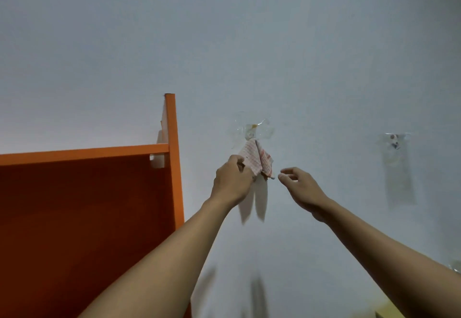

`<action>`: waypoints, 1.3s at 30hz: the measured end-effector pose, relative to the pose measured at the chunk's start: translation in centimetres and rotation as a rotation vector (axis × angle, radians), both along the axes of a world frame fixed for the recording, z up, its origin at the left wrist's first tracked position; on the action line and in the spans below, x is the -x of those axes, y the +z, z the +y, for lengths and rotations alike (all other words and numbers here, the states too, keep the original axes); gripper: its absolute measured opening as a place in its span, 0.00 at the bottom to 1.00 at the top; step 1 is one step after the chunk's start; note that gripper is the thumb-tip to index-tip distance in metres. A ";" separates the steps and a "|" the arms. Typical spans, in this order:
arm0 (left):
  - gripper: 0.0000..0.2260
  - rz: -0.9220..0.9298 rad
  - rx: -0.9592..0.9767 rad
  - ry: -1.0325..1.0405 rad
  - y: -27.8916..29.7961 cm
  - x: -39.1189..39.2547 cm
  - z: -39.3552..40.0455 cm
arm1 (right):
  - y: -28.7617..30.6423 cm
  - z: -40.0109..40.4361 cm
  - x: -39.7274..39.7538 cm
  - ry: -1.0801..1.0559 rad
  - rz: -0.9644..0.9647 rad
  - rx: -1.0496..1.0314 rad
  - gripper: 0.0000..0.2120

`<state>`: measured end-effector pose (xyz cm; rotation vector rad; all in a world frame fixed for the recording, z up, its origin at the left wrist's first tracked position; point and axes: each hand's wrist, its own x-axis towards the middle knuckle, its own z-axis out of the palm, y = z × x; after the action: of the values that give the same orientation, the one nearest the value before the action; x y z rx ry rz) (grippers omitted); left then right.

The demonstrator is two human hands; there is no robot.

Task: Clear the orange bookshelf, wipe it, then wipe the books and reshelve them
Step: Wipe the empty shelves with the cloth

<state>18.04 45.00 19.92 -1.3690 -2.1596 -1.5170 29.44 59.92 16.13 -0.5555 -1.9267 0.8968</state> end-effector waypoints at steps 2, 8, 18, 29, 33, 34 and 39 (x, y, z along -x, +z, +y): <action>0.18 0.018 0.017 0.060 0.9 2.1 2.8 | 1.3 2.8 2.3 0.019 0.028 0.003 0.16; 0.23 0.117 0.162 0.170 2.8 6.4 8.4 | 4.1 8.9 8.4 0.047 0.085 -0.001 0.20; 0.15 0.056 0.102 0.265 3.1 7.6 13.2 | 5.2 11.0 13.9 0.221 0.147 0.240 0.12; 0.21 -0.166 -0.090 0.018 2.9 4.4 11.8 | 4.8 8.7 7.4 0.371 0.268 0.114 0.10; 0.19 -0.226 -0.066 -0.045 1.0 2.0 9.7 | 1.6 7.3 2.7 0.425 0.219 0.127 0.09; 0.20 -0.236 -0.043 -0.098 0.2 1.6 9.0 | 0.7 6.9 1.6 0.433 0.200 0.140 0.11; 0.11 -0.246 0.030 -0.293 -3.8 -0.7 4.7 | -2.6 4.0 -2.3 0.484 0.122 0.210 0.10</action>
<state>18.70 49.73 16.11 -1.6473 -2.2020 -1.8520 31.74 63.93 13.53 -0.1424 -1.8971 1.4173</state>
